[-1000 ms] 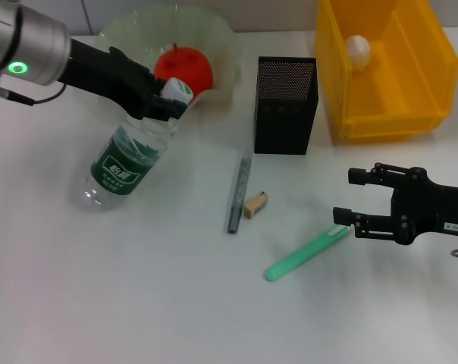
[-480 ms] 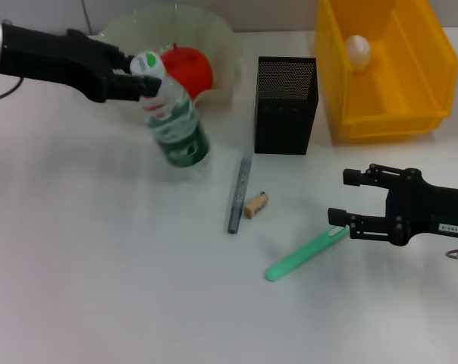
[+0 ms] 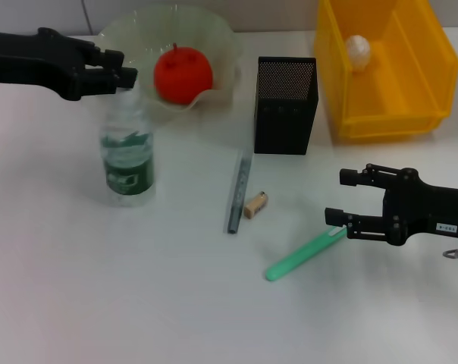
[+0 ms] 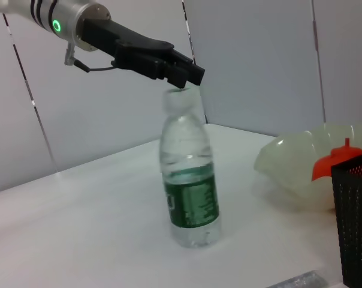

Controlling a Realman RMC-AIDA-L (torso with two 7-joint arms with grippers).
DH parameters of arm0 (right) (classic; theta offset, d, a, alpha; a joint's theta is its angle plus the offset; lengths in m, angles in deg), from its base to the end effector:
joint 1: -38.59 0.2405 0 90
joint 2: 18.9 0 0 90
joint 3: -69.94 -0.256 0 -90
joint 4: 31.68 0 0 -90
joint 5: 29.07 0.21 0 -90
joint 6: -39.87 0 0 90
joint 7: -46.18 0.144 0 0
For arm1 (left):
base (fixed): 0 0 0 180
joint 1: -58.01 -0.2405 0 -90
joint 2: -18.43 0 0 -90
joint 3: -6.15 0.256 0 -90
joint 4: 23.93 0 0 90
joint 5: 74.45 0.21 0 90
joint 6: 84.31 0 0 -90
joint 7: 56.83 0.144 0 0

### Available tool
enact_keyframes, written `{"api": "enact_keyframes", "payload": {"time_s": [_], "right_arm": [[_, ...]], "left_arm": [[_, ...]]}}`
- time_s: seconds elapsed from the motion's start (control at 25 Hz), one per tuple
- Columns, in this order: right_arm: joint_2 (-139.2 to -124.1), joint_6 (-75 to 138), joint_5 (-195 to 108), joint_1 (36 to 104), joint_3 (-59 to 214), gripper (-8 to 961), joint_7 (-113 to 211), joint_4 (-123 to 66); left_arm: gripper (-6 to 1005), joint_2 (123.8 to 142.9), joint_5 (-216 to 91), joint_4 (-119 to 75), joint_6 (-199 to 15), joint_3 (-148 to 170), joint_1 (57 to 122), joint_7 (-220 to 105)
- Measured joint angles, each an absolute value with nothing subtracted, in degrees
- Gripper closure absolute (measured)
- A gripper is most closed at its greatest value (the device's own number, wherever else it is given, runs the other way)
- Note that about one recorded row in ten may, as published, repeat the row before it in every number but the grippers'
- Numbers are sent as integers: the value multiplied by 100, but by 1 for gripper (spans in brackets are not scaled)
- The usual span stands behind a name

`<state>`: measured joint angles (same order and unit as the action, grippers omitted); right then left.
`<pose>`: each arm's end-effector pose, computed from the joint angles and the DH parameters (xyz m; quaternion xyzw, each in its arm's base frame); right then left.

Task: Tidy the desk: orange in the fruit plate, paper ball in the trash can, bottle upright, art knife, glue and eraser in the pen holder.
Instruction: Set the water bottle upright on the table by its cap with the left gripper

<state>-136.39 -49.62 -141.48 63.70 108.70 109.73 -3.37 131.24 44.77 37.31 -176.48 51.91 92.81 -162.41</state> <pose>0.3002 0.2912 -0.0136 -0.9379 0.1877 0.2515 0.1479 -0.2091 0.3790 0.0899 -0.9537 -0.2096 -0.1347 0.1685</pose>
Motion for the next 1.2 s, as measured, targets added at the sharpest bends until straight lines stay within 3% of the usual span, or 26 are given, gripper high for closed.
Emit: {"api": "enact_keyframes", "payload": {"time_s": [0.16, 0.56, 1.2], "right_arm": [[-13641, -4975, -14147, 6373, 10870, 178, 10973, -338], [-13641, -4983, -14140, 6389, 10870, 178, 10973, -338], [-13641, -5005, -14139, 6408, 10869, 178, 10972, -337]], "left_arm": [[596, 13131, 4417, 3731, -17721, 4987, 9190, -16109], [979, 13136, 4395, 3723, -17740, 4956, 9146, -16092], [1001, 13111, 4002, 3723, -17798, 4773, 9039, -16066]]}}
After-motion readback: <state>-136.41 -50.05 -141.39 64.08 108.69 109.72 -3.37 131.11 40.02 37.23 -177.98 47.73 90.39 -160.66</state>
